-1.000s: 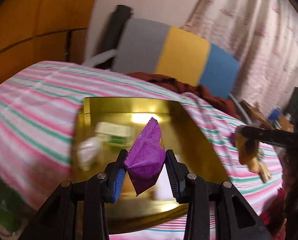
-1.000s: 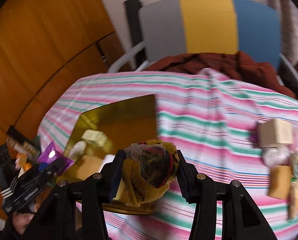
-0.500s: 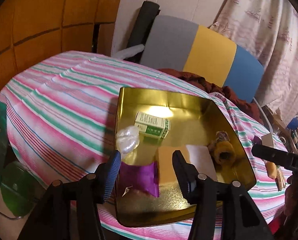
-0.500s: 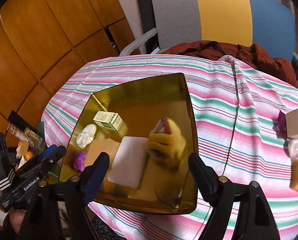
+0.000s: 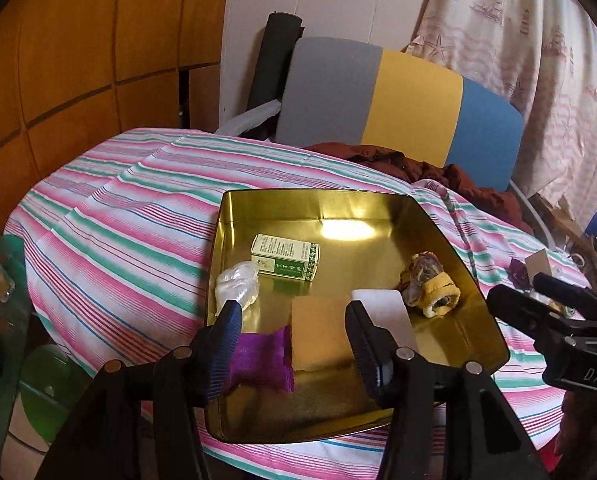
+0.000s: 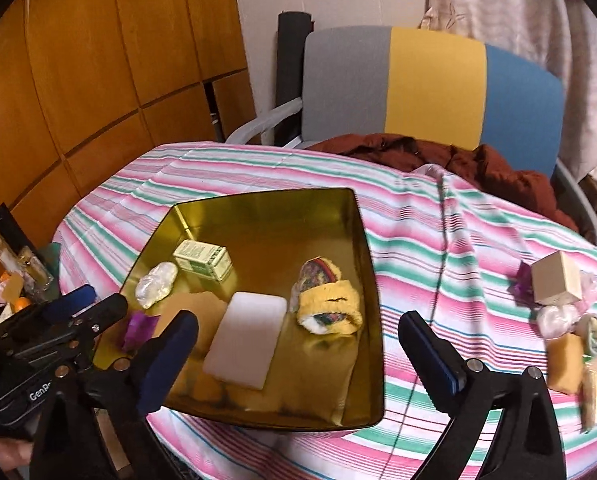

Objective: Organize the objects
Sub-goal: 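Lower the packet and roll into the gold tray and open both tools, then move both tools back toward the remaining items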

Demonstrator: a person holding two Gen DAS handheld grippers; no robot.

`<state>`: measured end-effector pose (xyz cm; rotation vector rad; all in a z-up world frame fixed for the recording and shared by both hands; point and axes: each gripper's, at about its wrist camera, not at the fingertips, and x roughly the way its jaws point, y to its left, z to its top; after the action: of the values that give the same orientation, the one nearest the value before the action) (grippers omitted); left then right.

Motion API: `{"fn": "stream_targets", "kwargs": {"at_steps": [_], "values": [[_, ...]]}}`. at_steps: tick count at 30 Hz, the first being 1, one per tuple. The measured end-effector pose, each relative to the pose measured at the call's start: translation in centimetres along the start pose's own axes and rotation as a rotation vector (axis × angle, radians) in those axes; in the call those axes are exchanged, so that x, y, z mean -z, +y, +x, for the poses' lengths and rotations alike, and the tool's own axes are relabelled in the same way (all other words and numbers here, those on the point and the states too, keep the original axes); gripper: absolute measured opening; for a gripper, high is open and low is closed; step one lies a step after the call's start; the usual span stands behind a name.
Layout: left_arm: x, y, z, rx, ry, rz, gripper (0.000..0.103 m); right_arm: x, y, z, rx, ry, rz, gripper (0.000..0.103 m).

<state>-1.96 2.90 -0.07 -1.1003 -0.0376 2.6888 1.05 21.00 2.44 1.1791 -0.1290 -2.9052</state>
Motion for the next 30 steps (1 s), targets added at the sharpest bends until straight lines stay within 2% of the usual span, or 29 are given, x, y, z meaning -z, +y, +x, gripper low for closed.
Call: {"fn": "stream_targets", "kwargs": {"at_steps": [18,30], "values": [[0.6,-3.8,-0.8,-0.004,-0.02,0.13,0.054,1.0,-2.1,-0.6,0.084,-0.033,0.035,0.103],[0.7,-6.6,-0.5,0.026,-0.006,0.207,0.054,1.2,-7.2,-1.8,0.164,-0.045,0.102,0.103]]}}
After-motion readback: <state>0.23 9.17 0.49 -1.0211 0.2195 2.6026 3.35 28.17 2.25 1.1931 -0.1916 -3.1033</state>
